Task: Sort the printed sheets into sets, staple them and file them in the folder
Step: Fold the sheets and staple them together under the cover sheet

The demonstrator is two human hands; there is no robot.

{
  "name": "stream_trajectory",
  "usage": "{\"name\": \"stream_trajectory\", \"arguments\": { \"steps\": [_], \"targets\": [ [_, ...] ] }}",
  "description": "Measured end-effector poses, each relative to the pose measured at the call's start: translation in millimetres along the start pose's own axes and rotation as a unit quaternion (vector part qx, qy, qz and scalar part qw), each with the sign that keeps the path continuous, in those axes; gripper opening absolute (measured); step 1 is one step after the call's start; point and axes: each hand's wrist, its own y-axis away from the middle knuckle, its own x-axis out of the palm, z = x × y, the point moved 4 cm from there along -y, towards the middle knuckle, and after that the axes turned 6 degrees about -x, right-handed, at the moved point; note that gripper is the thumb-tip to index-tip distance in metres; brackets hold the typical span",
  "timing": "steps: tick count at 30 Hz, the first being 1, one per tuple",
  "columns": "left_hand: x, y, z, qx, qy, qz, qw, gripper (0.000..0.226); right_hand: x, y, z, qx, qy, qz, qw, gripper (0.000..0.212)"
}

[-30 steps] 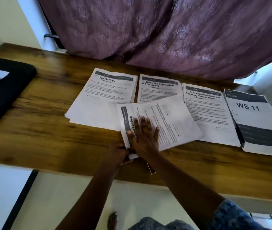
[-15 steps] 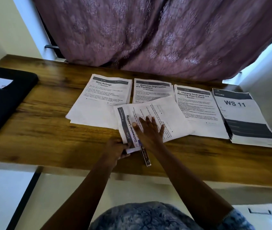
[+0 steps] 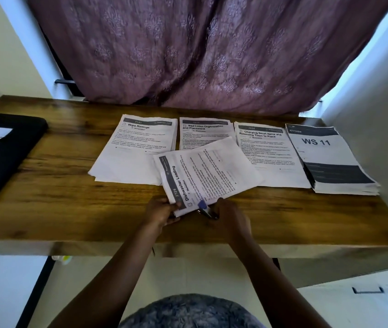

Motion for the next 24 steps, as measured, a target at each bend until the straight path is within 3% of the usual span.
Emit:
{"name": "stream_trajectory", "arguments": {
  "steps": [7,11,14,16,24],
  "targets": [
    [16.3,2.5,8.2,0.029,0.006,-0.005,1.0,0.009,-39.2,9.4,-63.7,0.06,-0.064,-0.017,0.996,0.02],
    [38.7,4.7,12.3,0.045,0.025,-0.017,0.999,0.012,-55.6,20.9,-123.4,0.091,-0.184,-0.087,0.975,0.033],
    [58.5,5.3,15.6,0.051,0.037,-0.017,0.998,0.017,-72.1,24.8,-179.5,0.085,-0.219,-0.134,0.963,0.05],
    [71.8,7.3,19.3,0.05,0.052,-0.014,0.997,0.018,-83.3,24.2,-216.4,0.069,-0.217,-0.147,0.963,0.05],
    [104.7,6.8,26.4,0.08,0.077,-0.069,0.991,0.028,-88.0,-0.2,-292.4,0.042,-0.185,-0.051,0.981,0.034]
  ]
}}
